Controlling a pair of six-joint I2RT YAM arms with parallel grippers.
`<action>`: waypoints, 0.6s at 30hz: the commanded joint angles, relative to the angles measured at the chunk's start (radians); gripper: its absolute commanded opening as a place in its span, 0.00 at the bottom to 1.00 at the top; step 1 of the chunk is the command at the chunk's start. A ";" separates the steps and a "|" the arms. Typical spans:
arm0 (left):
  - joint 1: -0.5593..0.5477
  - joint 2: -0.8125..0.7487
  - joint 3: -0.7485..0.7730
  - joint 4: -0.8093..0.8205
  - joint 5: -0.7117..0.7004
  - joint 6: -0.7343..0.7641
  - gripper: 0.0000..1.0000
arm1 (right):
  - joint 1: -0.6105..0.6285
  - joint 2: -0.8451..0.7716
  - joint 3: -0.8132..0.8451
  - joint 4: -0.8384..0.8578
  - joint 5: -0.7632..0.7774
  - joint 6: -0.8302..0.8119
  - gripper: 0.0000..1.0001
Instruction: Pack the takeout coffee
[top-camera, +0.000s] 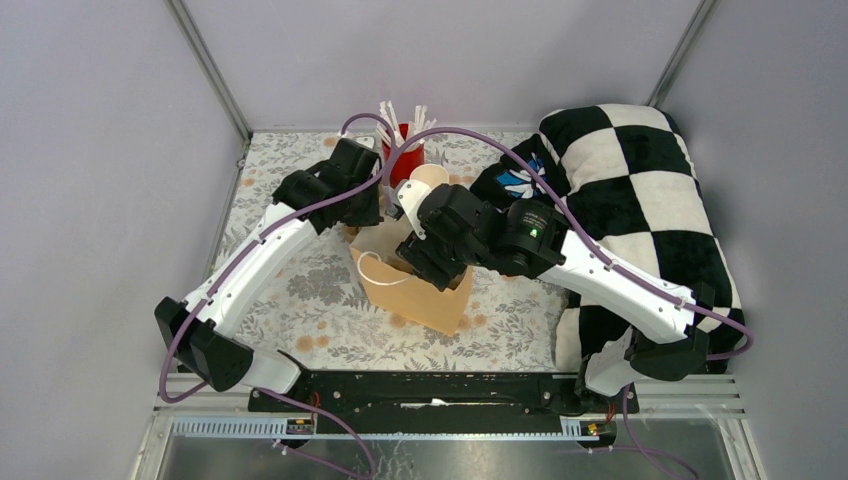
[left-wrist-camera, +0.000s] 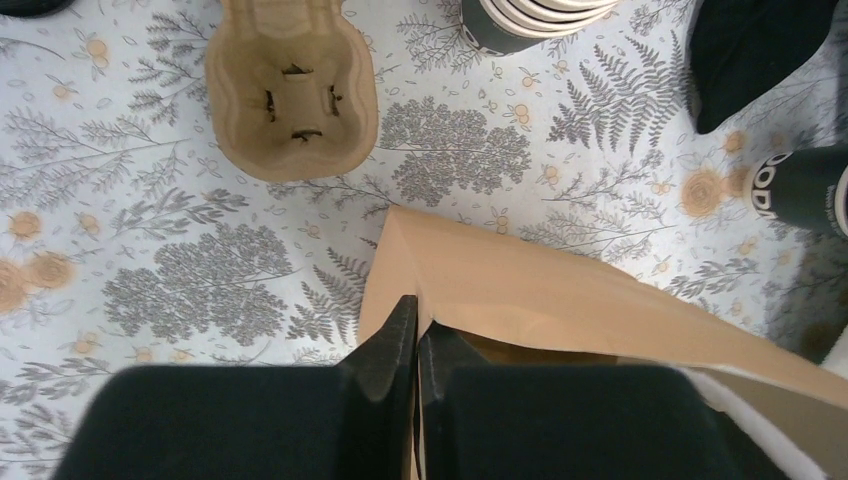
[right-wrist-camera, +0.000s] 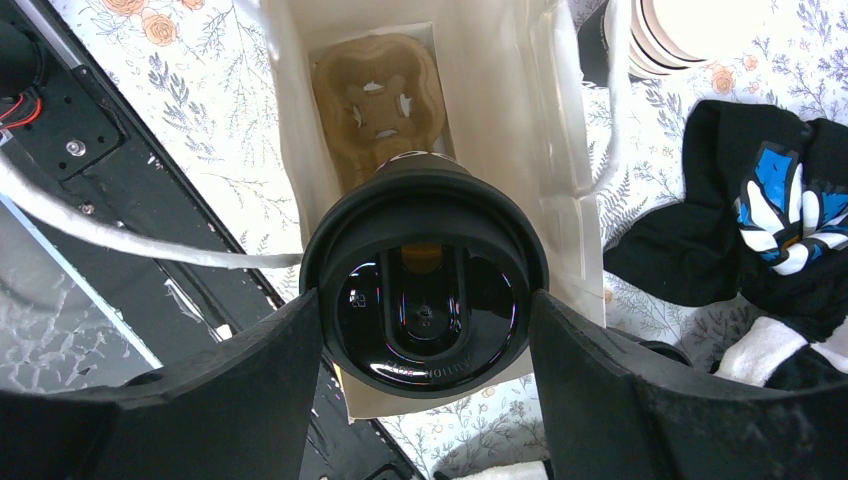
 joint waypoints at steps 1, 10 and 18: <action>0.003 -0.030 0.057 0.071 -0.039 0.091 0.00 | -0.006 -0.021 0.030 -0.006 0.032 -0.017 0.38; -0.074 -0.196 -0.026 0.255 -0.047 0.150 0.00 | -0.006 -0.042 0.015 0.013 0.032 -0.054 0.36; -0.197 -0.318 -0.152 0.365 -0.109 0.174 0.00 | 0.001 -0.070 -0.036 0.086 0.039 -0.113 0.35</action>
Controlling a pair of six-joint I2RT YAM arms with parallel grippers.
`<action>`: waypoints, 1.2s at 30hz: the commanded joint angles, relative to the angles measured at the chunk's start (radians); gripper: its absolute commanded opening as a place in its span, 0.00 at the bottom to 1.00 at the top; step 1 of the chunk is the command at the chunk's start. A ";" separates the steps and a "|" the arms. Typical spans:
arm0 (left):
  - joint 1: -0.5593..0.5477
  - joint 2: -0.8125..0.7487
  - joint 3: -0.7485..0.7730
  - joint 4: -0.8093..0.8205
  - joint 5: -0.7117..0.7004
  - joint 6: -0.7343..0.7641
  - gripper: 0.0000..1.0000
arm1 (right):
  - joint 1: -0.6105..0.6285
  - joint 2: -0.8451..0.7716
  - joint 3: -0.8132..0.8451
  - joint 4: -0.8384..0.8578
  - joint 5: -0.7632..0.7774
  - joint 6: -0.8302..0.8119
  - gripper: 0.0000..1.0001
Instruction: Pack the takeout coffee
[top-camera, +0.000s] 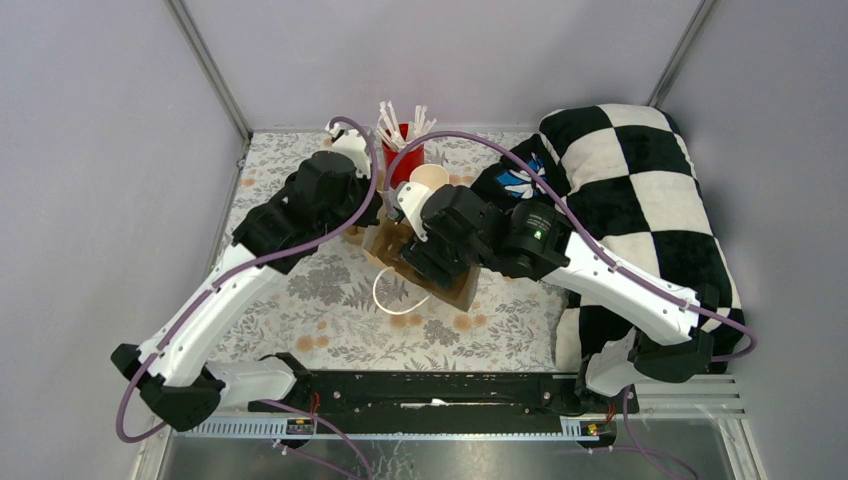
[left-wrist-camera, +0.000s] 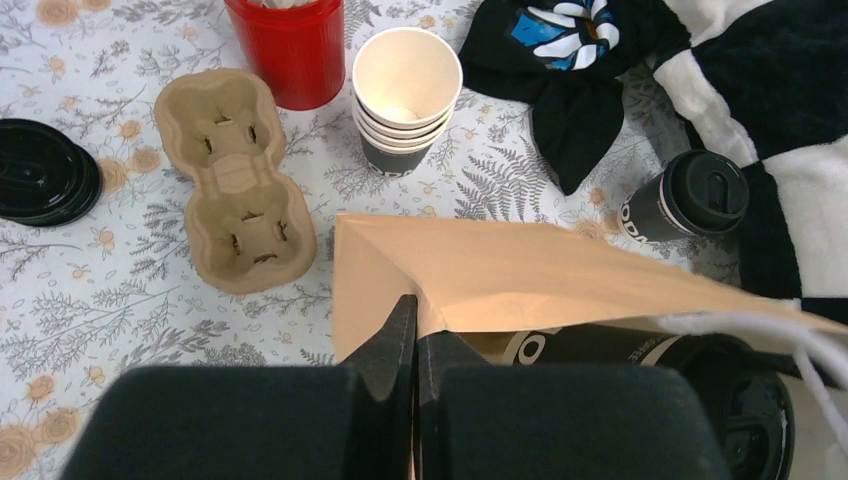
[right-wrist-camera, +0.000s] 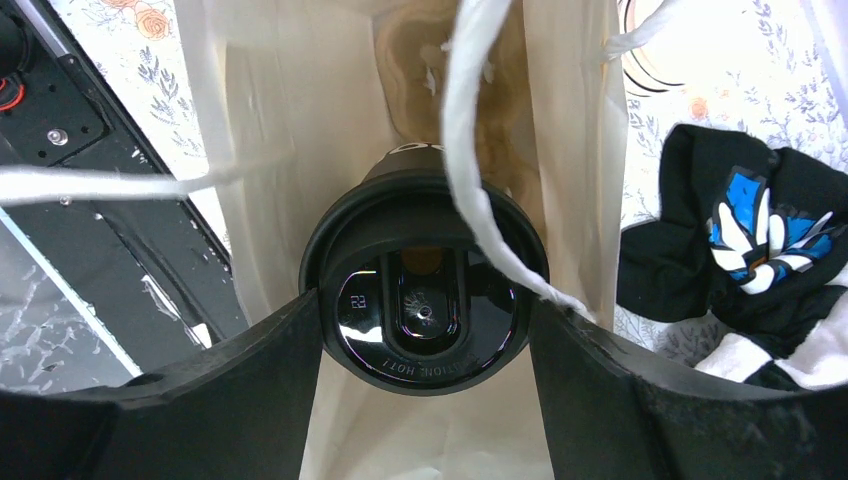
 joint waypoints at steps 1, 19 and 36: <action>-0.056 -0.073 -0.078 0.147 -0.060 0.028 0.00 | 0.005 -0.036 -0.006 0.052 0.051 -0.047 0.35; -0.122 -0.251 -0.463 0.450 -0.150 -0.009 0.00 | 0.079 -0.211 -0.365 0.290 0.121 -0.241 0.34; -0.158 -0.401 -0.559 0.348 -0.110 -0.147 0.00 | 0.171 -0.108 -0.410 0.282 0.214 -0.309 0.33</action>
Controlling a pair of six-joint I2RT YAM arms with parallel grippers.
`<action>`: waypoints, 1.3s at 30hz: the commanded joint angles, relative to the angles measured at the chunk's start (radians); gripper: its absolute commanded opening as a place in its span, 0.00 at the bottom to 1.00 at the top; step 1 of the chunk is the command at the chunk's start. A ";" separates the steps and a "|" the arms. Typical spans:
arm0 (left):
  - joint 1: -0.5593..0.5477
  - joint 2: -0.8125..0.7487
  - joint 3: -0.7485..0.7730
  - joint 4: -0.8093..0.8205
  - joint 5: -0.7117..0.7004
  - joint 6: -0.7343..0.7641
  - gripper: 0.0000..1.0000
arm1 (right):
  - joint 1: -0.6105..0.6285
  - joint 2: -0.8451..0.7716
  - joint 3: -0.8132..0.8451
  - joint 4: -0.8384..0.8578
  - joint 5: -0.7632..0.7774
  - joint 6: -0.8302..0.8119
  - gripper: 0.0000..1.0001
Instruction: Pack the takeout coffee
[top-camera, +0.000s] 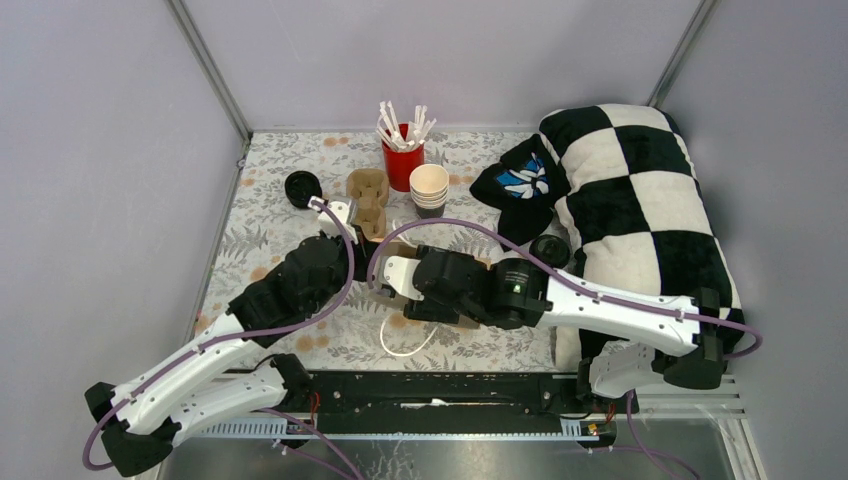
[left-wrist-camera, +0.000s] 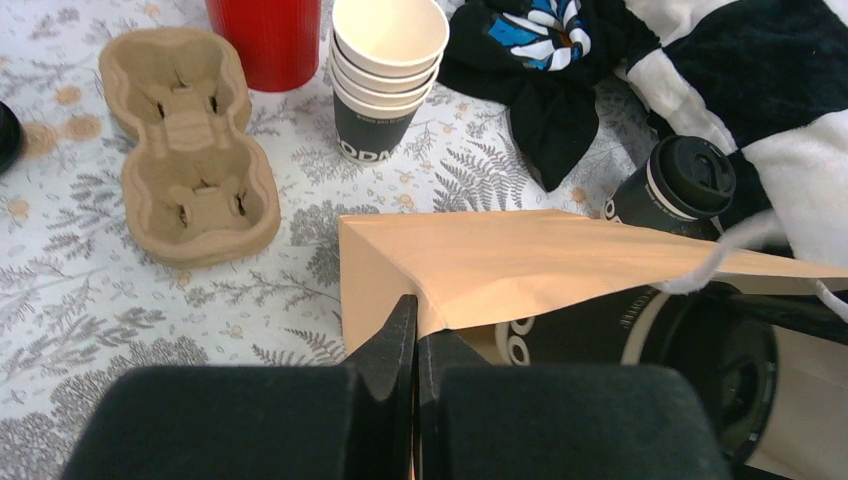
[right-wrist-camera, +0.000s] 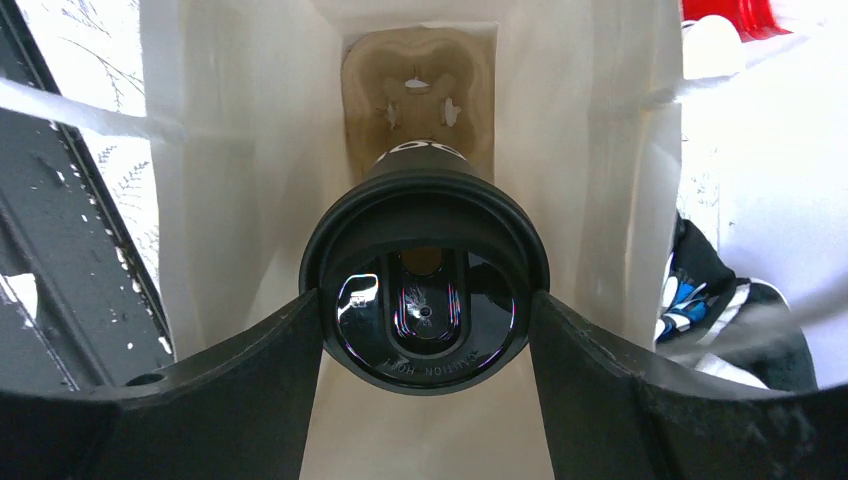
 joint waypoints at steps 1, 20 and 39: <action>-0.005 -0.035 0.004 -0.006 0.041 -0.049 0.00 | 0.008 0.022 -0.007 0.045 0.060 -0.051 0.33; -0.004 -0.014 0.028 -0.180 0.133 -0.079 0.09 | 0.030 0.059 -0.117 0.088 -0.048 0.001 0.32; -0.006 -0.013 0.083 -0.212 0.118 -0.115 0.00 | 0.028 -0.036 -0.147 0.066 -0.027 -0.007 0.32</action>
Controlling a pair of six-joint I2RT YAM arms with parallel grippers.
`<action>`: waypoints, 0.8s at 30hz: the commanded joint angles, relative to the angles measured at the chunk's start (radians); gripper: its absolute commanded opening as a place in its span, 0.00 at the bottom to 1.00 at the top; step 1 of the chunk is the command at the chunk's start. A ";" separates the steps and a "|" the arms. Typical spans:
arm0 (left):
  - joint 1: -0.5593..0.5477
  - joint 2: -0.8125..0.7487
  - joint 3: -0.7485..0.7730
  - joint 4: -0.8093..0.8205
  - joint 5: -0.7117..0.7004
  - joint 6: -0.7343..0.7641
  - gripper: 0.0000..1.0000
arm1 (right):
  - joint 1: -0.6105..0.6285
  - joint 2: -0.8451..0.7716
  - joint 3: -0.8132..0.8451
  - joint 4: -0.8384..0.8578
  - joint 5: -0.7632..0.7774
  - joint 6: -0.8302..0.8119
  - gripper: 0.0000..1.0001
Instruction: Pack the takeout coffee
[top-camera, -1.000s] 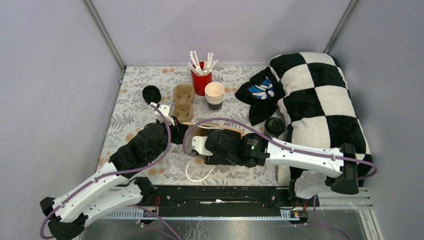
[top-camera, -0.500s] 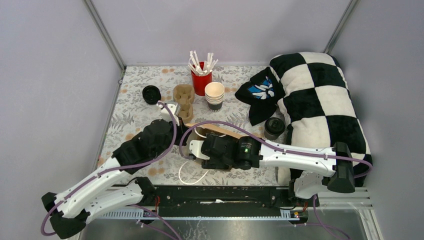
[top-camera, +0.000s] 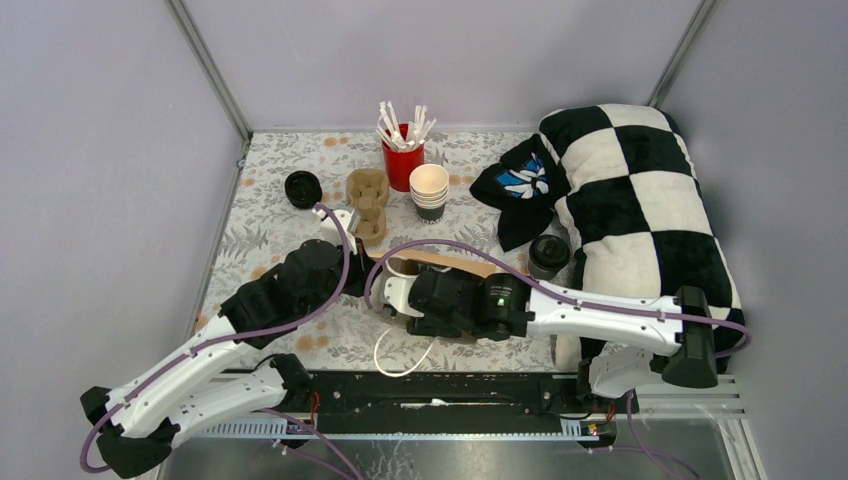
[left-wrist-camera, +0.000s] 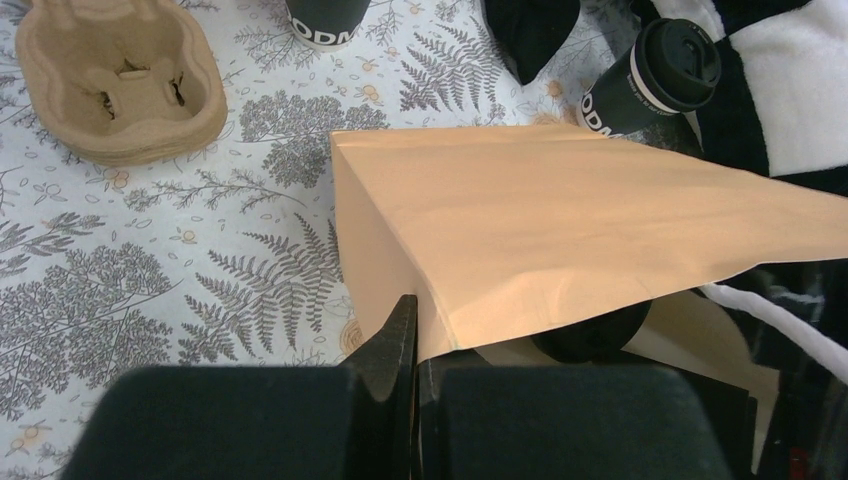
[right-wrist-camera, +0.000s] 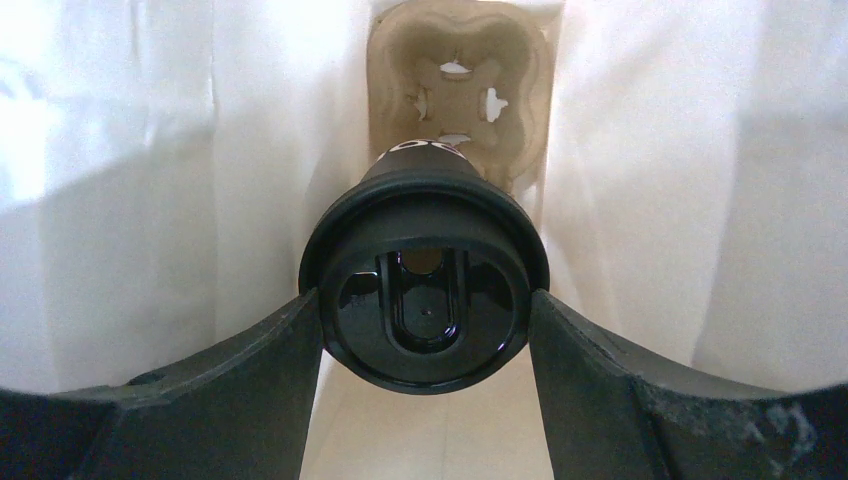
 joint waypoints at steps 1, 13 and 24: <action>-0.004 0.011 0.051 -0.007 -0.017 -0.027 0.00 | 0.006 -0.097 -0.017 0.004 -0.027 -0.015 0.31; -0.004 0.028 0.065 0.041 -0.015 -0.020 0.00 | 0.000 -0.127 -0.096 -0.003 -0.075 -0.251 0.31; -0.004 -0.008 0.026 0.060 0.032 -0.023 0.00 | -0.034 0.018 -0.008 0.059 0.020 -0.249 0.31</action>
